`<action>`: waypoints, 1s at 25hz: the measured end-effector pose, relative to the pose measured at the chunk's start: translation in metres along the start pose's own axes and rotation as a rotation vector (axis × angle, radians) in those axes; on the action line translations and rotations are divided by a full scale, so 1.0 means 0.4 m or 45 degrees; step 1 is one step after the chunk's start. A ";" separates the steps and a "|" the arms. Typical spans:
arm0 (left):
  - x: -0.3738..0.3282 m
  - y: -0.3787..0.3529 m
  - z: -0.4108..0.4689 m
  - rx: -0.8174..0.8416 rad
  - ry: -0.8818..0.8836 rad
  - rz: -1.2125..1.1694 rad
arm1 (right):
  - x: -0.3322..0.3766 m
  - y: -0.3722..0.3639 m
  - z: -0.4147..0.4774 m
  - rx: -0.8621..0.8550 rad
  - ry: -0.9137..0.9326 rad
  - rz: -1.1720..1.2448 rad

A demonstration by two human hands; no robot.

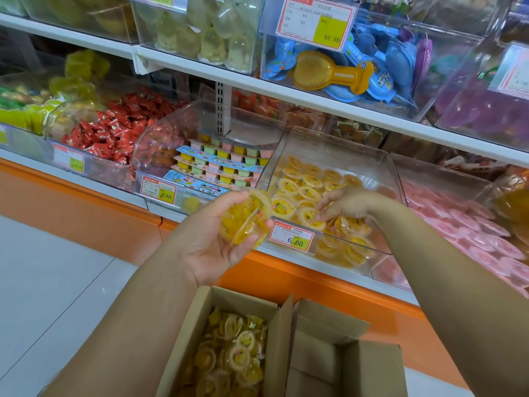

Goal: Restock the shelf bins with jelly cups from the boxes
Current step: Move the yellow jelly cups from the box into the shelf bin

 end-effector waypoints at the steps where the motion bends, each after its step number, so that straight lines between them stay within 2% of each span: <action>1: 0.000 0.000 0.001 0.000 -0.001 0.001 | 0.001 -0.003 -0.002 0.013 0.009 0.006; 3: 0.002 -0.001 0.001 -0.002 0.003 0.000 | 0.003 0.007 -0.003 -0.029 0.009 -0.003; 6: 0.008 -0.003 0.004 -0.005 0.004 0.009 | -0.014 0.084 -0.006 -0.375 -0.101 -0.128; 8: 0.008 -0.006 0.006 -0.017 -0.007 0.022 | -0.024 0.091 -0.008 -0.472 -0.172 -0.272; 11: 0.006 -0.012 0.008 -0.029 -0.032 0.022 | -0.019 0.024 -0.002 -0.371 -0.189 -0.463; 13: 0.007 -0.014 0.011 -0.023 -0.040 0.011 | -0.014 0.011 -0.004 -0.337 -0.201 -0.433; 15: 0.012 -0.014 0.014 -0.018 -0.029 -0.007 | -0.021 0.037 -0.010 -0.335 -0.227 -0.307; 20: 0.021 -0.011 0.018 -0.006 -0.009 0.000 | -0.058 0.021 -0.035 -0.081 -0.186 0.081; 25: 0.046 -0.019 0.018 -0.015 0.055 0.045 | -0.067 0.010 -0.044 -0.134 -0.130 0.204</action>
Point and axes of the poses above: each hand's wrist, its own z-axis towards the middle knuckle, its own y-axis out of the back of the hand, x = y × z, the point moved 10 cm from there along z, towards the middle knuckle, and after that the axes turned 8 degrees about -z, right-handed, at the moved point
